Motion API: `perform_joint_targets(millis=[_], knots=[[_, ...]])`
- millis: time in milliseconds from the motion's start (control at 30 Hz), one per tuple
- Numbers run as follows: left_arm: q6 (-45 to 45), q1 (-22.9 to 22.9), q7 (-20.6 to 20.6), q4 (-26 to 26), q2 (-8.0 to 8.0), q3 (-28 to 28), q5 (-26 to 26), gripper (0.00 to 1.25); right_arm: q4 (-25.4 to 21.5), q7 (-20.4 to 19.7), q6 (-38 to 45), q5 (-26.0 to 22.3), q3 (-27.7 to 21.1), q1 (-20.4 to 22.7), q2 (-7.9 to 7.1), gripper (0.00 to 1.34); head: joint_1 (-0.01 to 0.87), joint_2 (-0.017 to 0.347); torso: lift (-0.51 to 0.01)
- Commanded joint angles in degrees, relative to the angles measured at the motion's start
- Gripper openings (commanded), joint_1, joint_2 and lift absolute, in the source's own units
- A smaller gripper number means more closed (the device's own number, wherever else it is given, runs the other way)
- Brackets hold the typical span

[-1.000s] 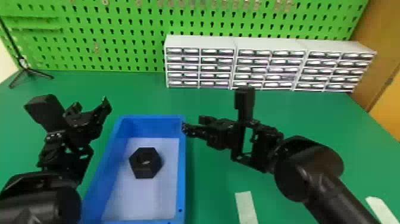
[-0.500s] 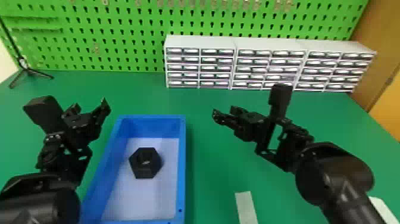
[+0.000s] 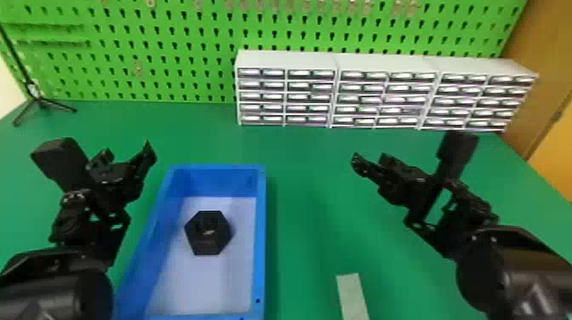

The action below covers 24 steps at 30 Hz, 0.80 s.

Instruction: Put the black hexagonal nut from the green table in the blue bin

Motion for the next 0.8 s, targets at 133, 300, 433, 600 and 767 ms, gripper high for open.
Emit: perform_joint_targets(millis=[133, 300, 433, 600, 767], knots=[[0.0, 0.18, 0.0, -0.18, 0.0, 0.58, 0.55, 0.82, -1.3, 0.0, -2.81, 2.2, -7.95, 3.65, 3.76, 0.89, 0.692, 0.008, -0.097], [0.0, 0.27, 0.0, -0.62, 0.0, 1.11, 0.72, 0.82, -1.3, 0.0, -4.57, 0.97, -10.94, 5.59, 4.37, 0.89, 0.692, 0.008, -0.097], [0.0, 0.27, 0.0, -0.8, 0.0, 1.55, 1.16, 0.82, -1.3, 0.0, -6.06, 0.36, -12.87, 6.55, 4.02, 0.89, 0.692, 0.008, -0.097], [0.0, 0.0, 0.0, -0.88, 0.0, 1.64, 1.6, 0.82, -1.3, 0.0, -6.76, 0.53, -15.69, 6.91, 4.11, 0.89, 0.692, 0.008, -0.097], [0.0, -0.7, 0.0, -1.15, 0.0, 1.37, 2.13, 0.82, -0.95, 0.0, -7.73, 0.88, -18.06, 6.82, 3.94, 0.89, 0.692, 0.008, -0.097]])
